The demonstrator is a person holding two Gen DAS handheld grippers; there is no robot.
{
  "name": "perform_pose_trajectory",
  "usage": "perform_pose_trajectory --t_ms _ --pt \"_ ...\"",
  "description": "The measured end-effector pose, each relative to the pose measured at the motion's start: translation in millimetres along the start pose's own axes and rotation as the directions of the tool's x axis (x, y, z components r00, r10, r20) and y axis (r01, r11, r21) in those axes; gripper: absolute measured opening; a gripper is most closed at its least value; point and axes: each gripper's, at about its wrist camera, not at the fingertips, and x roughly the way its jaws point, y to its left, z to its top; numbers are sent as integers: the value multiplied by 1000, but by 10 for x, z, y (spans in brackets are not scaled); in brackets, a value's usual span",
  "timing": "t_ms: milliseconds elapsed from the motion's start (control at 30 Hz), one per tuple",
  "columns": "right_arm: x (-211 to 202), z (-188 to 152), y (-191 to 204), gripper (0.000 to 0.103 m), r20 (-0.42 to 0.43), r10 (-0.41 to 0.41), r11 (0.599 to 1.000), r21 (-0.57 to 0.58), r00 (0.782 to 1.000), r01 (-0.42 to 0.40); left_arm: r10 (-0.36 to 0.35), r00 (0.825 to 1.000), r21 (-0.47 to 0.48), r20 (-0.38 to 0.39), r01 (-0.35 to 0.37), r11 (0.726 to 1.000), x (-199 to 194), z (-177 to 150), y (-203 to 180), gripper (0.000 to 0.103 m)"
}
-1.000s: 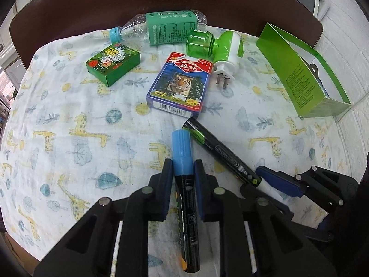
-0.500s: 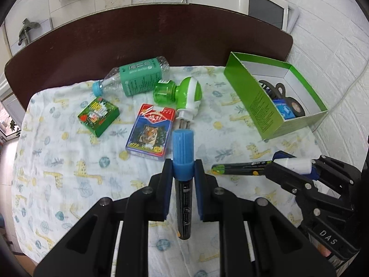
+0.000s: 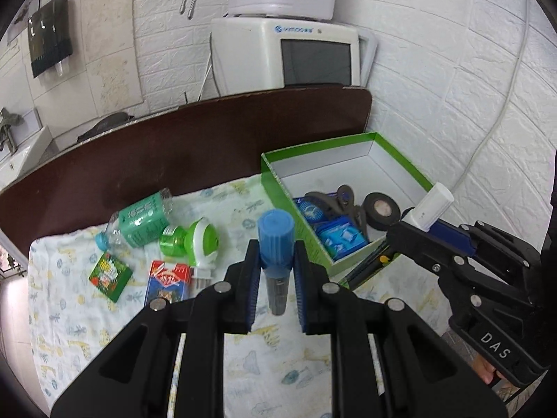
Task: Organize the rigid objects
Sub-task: 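Carry both markers upright toward the green box with both grippers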
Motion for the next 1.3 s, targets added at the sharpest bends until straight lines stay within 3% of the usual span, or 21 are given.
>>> perform_pose_trajectory --t_ms 367,600,833,1100,1300 --pt "-71 305 -706 20 52 -148 986 82 988 143 -39 999 113 32 35 993 266 554 -559 16" --pt "65 318 -1149 20 27 -271 953 148 962 264 -44 999 163 20 40 986 609 800 -842 16" --pt "332 270 -1447 20 -24 -276 939 208 961 275 -26 1000 180 3 25 983 974 1026 -984 16" --pt "583 239 -1604 20 -69 -206 938 270 976 217 21 999 165 -46 -13 986 1309 1104 -853 17" --pt "744 204 -1711 20 -109 -232 921 294 967 254 61 995 213 -79 -42 976 1487 1045 -912 18"
